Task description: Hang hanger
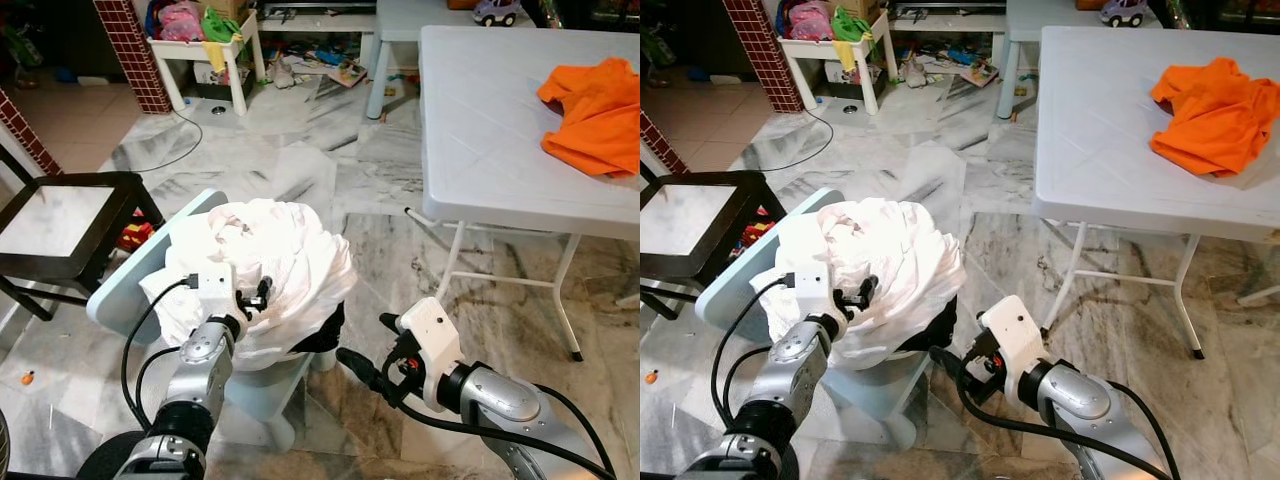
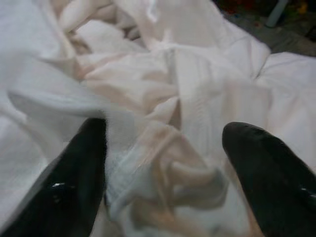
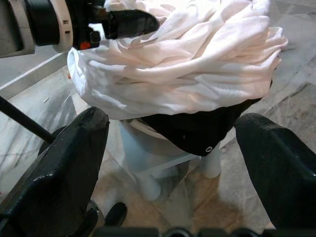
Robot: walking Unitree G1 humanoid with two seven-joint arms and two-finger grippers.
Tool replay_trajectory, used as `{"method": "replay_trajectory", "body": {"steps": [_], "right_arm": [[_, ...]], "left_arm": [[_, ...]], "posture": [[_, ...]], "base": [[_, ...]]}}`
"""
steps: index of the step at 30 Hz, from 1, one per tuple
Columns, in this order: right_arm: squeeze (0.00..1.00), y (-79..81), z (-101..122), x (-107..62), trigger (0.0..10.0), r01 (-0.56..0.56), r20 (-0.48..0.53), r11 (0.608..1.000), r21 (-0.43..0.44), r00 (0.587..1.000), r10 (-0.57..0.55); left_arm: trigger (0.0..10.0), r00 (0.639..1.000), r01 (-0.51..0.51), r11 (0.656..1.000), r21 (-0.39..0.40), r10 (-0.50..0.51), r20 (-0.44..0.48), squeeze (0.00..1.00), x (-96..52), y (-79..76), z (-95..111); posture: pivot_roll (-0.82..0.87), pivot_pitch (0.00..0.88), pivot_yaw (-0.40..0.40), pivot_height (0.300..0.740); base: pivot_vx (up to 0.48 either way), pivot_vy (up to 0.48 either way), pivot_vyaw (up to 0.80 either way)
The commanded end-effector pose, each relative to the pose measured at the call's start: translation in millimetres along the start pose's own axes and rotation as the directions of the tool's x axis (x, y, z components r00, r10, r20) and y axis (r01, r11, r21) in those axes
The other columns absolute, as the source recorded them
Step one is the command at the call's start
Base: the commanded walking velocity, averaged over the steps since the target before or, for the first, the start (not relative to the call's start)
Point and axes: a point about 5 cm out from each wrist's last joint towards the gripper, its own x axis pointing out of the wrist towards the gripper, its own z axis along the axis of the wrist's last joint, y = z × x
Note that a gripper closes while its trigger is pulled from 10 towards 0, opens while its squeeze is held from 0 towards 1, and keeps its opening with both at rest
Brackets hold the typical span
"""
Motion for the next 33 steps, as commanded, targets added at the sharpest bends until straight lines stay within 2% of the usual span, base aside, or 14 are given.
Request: {"method": "replay_trajectory", "body": {"steps": [1,6,10,20,33], "right_arm": [[0.0,-0.8,4,-1.0,10.0,0.009,0.01,1.0,-0.008,1.0,-0.009],[0.0,-2.0,5,2.7,10.0,0.018,0.016,1.0,-0.01,1.0,-0.018],[0.0,-2.2,6,5.0,10.0,0.014,0.019,1.0,-0.012,1.0,-0.014],[0.0,-1.7,8,12.1,10.0,0.002,0.029,1.0,-0.014,1.0,-0.002],[0.0,-2.8,9,17.8,10.0,-0.002,0.038,1.0,-0.018,0.999,0.002]], "left_arm": [[0.0,1.0,0.002,1.0,0.009,-0.002,-0.004,0.0,-0.2,3.3,-1],[0.0,1.0,0.012,1.0,0.014,-0.012,0.003,0.0,-0.1,1.4,-2],[0.0,1.0,-0.018,0.999,0.028,0.019,-0.016,0.0,-2.0,4.3,-7],[0.0,0.998,-0.05,0.998,0.023,0.051,-0.041,0.0,-12.9,4.4,-22],[0.0,0.996,-0.082,0.996,0.032,0.082,-0.026,0.0,-13.3,13.0,-16]], "posture": [[-0.24,0.114,0.058,0.74],[-0.23,0.106,0.056,0.74],[-0.22,0.101,0.055,0.74],[-0.19,0.087,0.052,0.74],[-0.17,0.074,0.051,0.74]], "base": [[0.0,0.0,0.0],[0.0,0.0,0.0],[0.0,0.0,0.0],[0.0,0.0,0.0],[0.0,0.0,0.0]]}}
